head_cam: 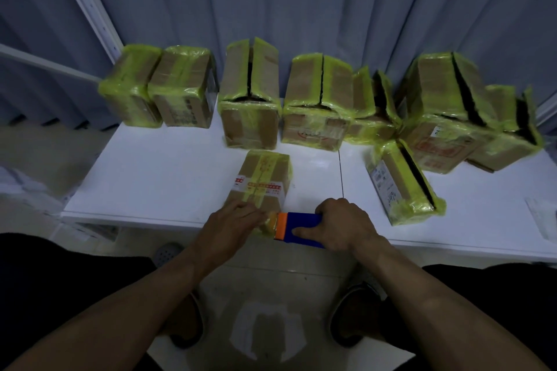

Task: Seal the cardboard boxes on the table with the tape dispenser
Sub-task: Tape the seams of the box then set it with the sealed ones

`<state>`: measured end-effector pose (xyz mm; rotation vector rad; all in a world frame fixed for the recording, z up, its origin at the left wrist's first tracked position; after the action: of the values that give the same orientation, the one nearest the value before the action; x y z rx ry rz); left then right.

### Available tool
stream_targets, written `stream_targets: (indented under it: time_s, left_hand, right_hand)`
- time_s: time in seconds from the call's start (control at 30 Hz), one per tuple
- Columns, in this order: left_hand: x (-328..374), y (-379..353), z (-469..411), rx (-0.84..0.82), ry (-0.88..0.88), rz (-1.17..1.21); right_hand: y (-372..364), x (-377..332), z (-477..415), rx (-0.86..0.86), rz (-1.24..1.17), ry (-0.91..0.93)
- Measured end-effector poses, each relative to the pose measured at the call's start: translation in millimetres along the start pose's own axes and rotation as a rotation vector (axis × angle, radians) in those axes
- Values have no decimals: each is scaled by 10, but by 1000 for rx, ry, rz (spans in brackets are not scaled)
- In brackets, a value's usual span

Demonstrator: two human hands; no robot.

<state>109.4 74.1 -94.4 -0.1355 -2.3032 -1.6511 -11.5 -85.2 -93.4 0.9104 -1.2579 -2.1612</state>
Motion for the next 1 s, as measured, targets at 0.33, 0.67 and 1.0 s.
stream_targets:
  time_s: [0.33,0.67,1.0]
  left_hand:
    - [-174,29,87,46,66,100]
    - [-165,-11,135,39,110,86]
    - [105,169,34,123,27,-30]
  right_hand:
    - [95,-310,128,96,189,65]
    - [173,-479,209,146,260,66]
    - [470,-414,193,296,359,2]
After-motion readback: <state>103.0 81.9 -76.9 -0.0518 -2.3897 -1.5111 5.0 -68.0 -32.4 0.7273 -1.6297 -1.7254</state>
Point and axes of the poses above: each hand's wrist, its own z-axis away from the middle knuckle, its own y-axis out of the back of the hand, x = y × z, the point moved 10 cm from there along -z, towards the middle knuckle, and after that the axes turned 3 degrees about -z, right-handed, at the moved point
